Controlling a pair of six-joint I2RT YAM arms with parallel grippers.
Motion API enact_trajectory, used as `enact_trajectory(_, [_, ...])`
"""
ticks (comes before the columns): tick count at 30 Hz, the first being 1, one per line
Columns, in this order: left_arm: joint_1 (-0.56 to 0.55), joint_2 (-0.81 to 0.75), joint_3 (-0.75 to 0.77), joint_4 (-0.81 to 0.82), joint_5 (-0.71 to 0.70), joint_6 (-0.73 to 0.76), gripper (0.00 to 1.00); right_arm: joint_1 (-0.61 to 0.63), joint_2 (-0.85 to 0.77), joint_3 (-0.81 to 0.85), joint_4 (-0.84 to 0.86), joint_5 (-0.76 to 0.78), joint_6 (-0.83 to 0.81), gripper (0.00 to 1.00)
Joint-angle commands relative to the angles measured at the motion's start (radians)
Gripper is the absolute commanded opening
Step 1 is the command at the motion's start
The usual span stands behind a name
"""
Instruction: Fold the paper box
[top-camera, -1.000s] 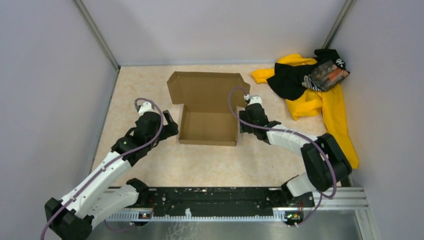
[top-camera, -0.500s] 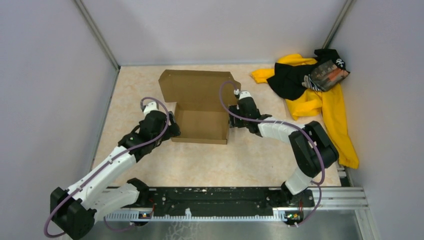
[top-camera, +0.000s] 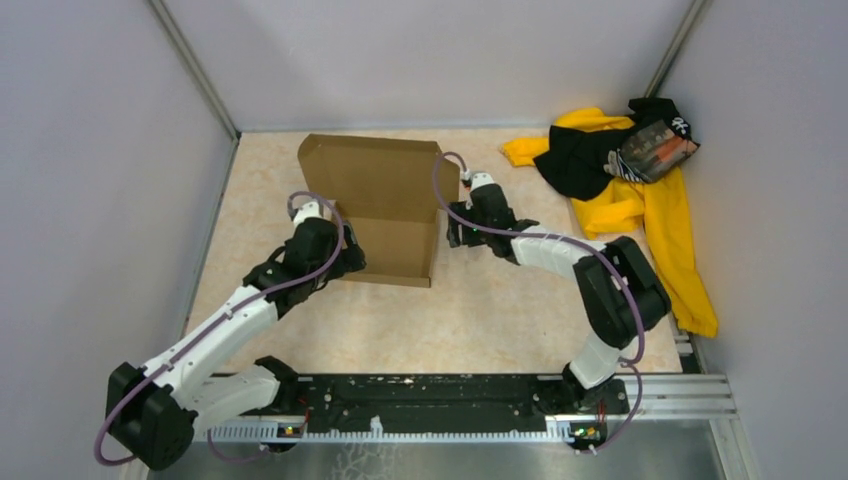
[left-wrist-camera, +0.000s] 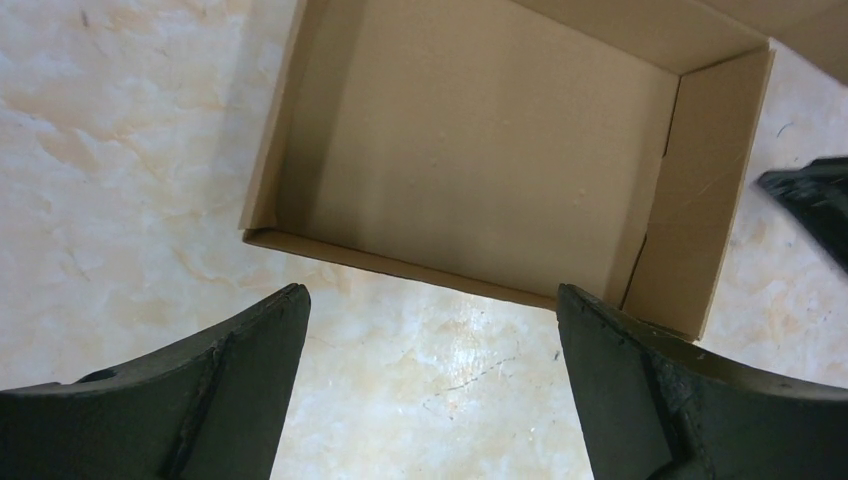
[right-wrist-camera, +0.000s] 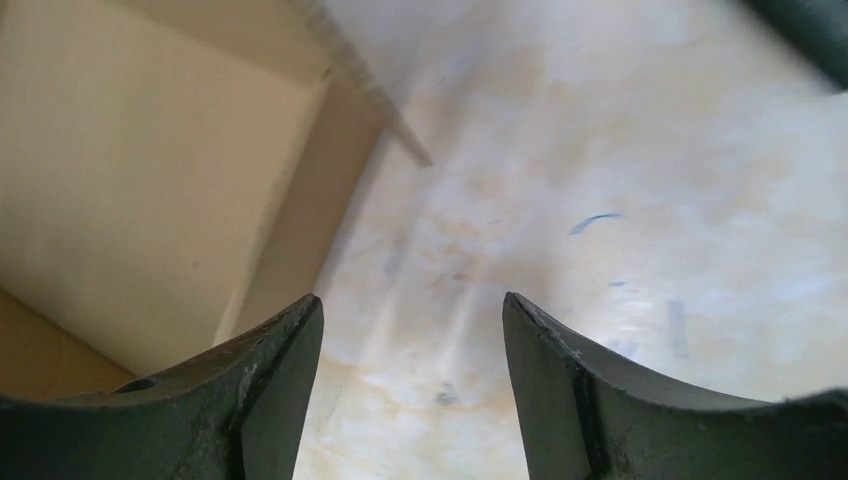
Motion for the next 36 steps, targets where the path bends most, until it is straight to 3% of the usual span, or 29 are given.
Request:
enact_trajectory(1, [0.005, 0.051, 0.020, 0.029, 0.099, 0.022, 0.99, -0.089, -0.147, 0.059, -0.039, 0.072, -0.045, 0.67])
enact_trajectory(5, [0.006, 0.098, 0.037, 0.010, 0.195, 0.027, 0.99, -0.139, -0.101, 0.163, -0.075, 0.122, -0.140, 0.68])
enact_trajectory(11, [0.005, 0.056, 0.041, -0.006, 0.289, 0.047, 0.99, -0.240, 0.045, 0.314, -0.002, -0.043, -0.226, 0.67])
enact_trajectory(18, [0.006, -0.042, 0.060, -0.021, 0.372, 0.057, 0.99, -0.311, 0.223, 0.451, 0.035, -0.100, -0.414, 0.67])
enact_trajectory(27, [0.005, -0.109, 0.018, -0.043, 0.414, 0.055, 0.99, -0.333, 0.324, 0.456, 0.012, -0.302, -0.508, 0.65])
enact_trajectory(36, [0.006, -0.127, 0.017, -0.053, 0.451, 0.061, 0.99, -0.333, 0.380, 0.525, -0.093, -0.327, -0.516, 0.64])
